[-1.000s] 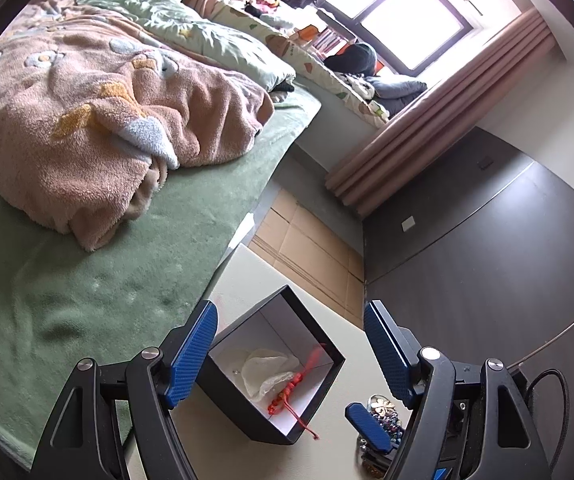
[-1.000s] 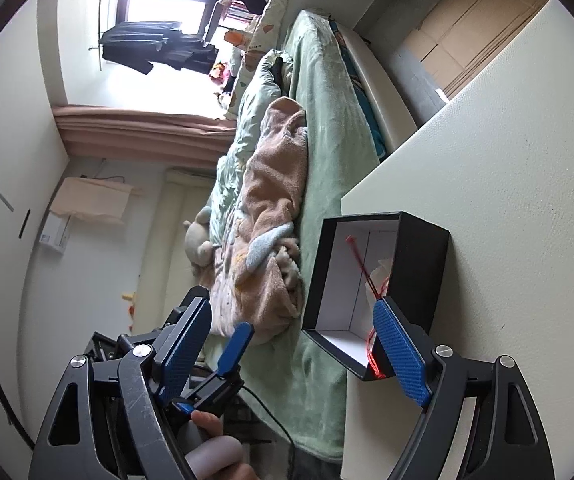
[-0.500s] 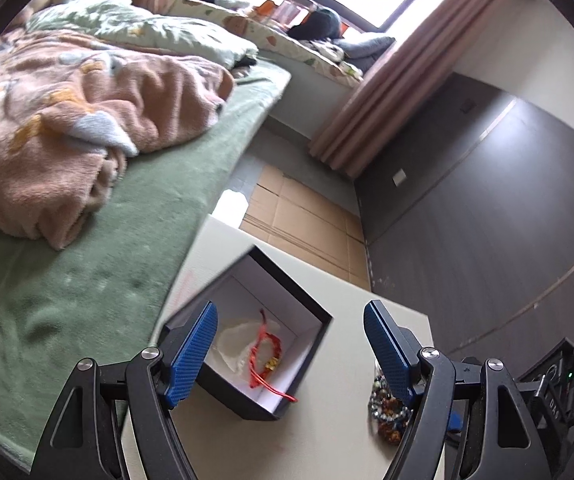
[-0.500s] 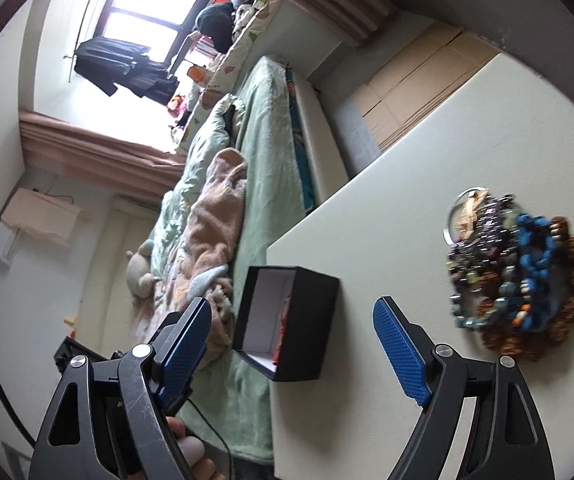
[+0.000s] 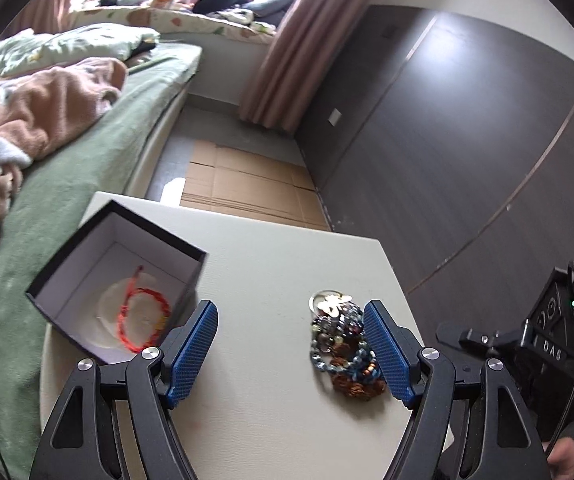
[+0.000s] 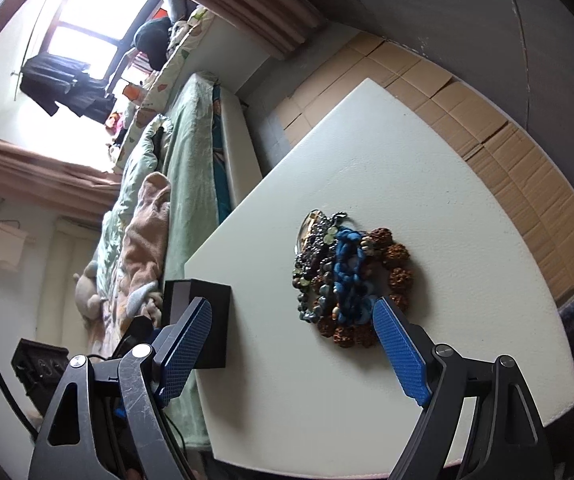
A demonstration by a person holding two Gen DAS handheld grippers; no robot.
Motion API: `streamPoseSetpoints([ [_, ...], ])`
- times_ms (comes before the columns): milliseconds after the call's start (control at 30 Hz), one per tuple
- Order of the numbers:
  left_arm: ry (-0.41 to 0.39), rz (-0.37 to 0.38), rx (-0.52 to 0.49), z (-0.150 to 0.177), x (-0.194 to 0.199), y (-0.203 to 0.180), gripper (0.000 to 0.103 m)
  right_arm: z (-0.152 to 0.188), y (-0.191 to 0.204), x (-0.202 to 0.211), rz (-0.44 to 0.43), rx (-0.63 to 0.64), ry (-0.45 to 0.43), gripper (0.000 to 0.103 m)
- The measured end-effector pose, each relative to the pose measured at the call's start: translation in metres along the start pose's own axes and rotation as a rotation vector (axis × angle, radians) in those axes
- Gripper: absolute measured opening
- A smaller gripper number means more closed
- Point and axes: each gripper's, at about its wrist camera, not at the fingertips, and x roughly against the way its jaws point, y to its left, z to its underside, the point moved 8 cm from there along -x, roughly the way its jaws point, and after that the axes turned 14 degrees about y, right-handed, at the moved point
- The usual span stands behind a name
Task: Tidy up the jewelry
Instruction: 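Move the right gripper back to the pile and grasp the blue braided bracelet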
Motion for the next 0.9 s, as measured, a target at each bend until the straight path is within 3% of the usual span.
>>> streamPoseSetpoints([
  [333,0.067,-0.029,-0.101,0.003,-0.041,-0.030,0.070,-0.005,-0.026,0.017,-0.019,-0.081,-0.033,0.084],
  [567,0.131,-0.077,-0.145,0.000,-0.071,-0.034,0.052,-0.006,-0.027,0.004,-0.001,-0.083,-0.007,0.083],
  [800,0.180,-0.088,-0.131,0.000,-0.088,-0.026,0.048,-0.006,-0.027,-0.036,0.042,-0.078,0.086,0.051],
  [900,0.177,-0.088,-0.123,-0.003,-0.086,-0.022,0.048,-0.008,-0.028,-0.052,0.072,-0.073,0.115,0.046],
])
